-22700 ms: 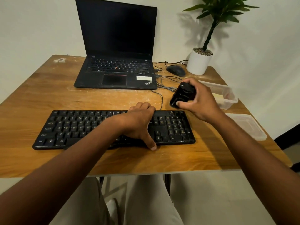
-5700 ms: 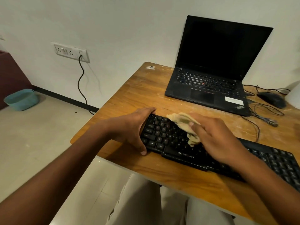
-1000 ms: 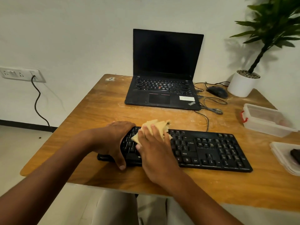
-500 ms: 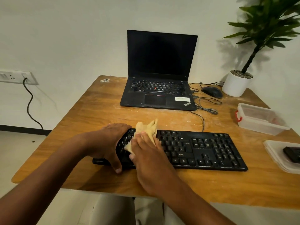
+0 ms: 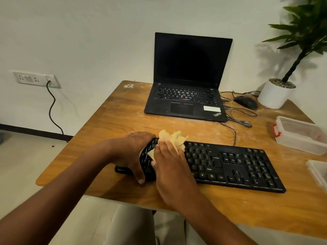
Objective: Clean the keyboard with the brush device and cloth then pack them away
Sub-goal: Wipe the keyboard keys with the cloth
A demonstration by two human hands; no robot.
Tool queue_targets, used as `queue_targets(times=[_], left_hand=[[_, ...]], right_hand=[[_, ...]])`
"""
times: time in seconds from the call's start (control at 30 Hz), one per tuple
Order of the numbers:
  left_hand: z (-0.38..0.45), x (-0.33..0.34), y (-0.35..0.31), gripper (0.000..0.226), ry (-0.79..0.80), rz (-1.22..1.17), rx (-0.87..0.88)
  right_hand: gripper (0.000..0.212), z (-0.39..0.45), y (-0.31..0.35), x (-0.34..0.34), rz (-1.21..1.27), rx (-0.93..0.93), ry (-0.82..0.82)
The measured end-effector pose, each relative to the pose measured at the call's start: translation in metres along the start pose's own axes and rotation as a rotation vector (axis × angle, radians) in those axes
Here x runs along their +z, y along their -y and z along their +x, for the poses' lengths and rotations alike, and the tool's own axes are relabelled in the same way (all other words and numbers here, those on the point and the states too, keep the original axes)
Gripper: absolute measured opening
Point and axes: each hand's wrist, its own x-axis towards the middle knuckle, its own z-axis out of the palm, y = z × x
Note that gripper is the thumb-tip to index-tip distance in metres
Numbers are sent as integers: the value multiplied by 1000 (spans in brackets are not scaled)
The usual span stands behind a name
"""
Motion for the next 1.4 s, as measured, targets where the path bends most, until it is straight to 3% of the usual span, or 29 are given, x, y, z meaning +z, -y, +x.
queue_targets(times=[0.07,0.17,0.3,0.43,0.53,0.67,0.77,0.87,1.03,1.07,1.17,1.3,1.4], left_hand=[[0,0,1,133,1,2,1],[0,0,3,132,1,-17,-5],[-1,-1,1,133,0,-9,-17],[2,2,5,135,2,3,-9],[3,3,7,137,4,18,12],[-1,1,4,135,13,11,-12],[-1,0,2,134,15,16,-25],[-1,1,1,133,2,17,-13],[1,2,5,135,0,24,6],[1,2,5,136,5,19,-2],[0,0,4,136,18,6,-16],[-2,-1,1,137,37,21,-15],[0,-1,-5,141,60,31,-7]], right_hand=[[66,-21,-2,-4,-30,-68,21],[61,-43,-28,-14,-15,-1,75],[54,-14,-32,-16,10,129,-37],[56,-3,13,0,63,-27,-7],[58,-35,13,15,-60,-153,44],[59,-55,-26,-2,-203,-80,3],[55,-32,-30,-9,-59,11,29],[54,-15,-6,0,-2,-27,-30],[64,-45,-7,-1,-47,-136,80],[66,-52,-15,-9,17,-107,122],[46,-67,-30,-38,310,56,143],[32,-63,-35,-70,944,313,-182],[25,-45,-57,-89,1377,546,-226]])
